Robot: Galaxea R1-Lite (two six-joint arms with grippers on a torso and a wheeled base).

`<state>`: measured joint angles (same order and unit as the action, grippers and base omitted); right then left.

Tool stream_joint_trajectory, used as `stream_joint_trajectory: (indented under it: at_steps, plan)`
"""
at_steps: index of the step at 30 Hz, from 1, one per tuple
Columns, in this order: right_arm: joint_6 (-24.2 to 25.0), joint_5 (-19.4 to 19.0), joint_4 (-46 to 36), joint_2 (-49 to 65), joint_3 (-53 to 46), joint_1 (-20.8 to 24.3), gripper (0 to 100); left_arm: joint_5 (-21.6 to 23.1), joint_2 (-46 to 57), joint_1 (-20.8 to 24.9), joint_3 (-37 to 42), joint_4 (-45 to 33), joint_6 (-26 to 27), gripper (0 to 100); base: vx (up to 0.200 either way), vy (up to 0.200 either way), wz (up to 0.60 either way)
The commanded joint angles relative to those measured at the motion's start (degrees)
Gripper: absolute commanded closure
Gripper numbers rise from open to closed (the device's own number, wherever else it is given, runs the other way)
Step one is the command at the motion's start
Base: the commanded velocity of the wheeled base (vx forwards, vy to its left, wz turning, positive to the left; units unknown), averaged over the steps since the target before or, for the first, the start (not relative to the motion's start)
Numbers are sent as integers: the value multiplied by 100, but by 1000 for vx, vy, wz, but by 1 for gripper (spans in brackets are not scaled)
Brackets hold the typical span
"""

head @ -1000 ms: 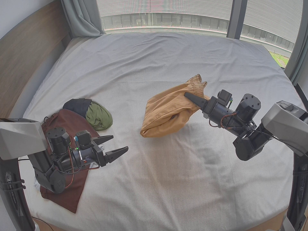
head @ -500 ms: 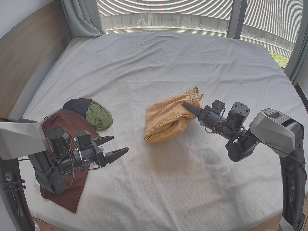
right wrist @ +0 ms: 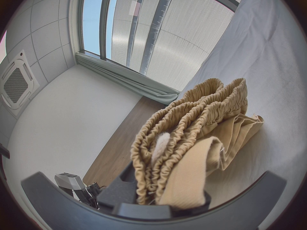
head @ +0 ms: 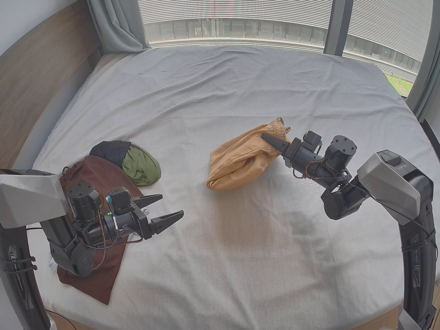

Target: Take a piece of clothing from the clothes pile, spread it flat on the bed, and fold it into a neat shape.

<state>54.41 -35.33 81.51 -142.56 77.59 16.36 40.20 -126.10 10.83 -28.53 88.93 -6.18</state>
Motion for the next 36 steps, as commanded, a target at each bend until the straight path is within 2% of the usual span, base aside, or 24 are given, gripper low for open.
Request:
stream_joint_trajectory:
  at_steps: [1, 15, 18, 25, 36]
  plan:
    - [17, 0, -267, -44, 564, -1, 100, 5, -20, 34, 31, 1, 3, 0, 0, 0, 0]
    - [79, 8, -1286, -492, 2295, -45, 100, 14, -29, 16, 40, 1, 3, 0, 0, 0, 0]
    - [96, 8, -1418, -958, 2656, -80, 100, 14, -20, 7, 49, 10, 3, 0, 0, 0, 0]
    - [70, 8, -1427, -1327, 2594, -80, 100, 23, -2, -10, 93, 10, 12, 0, 0, 0, 0]
    - [-176, 26, -944, -1037, 1091, -168, 100, 58, 24, 16, 93, 10, 20, 0, 0, 0, 0]
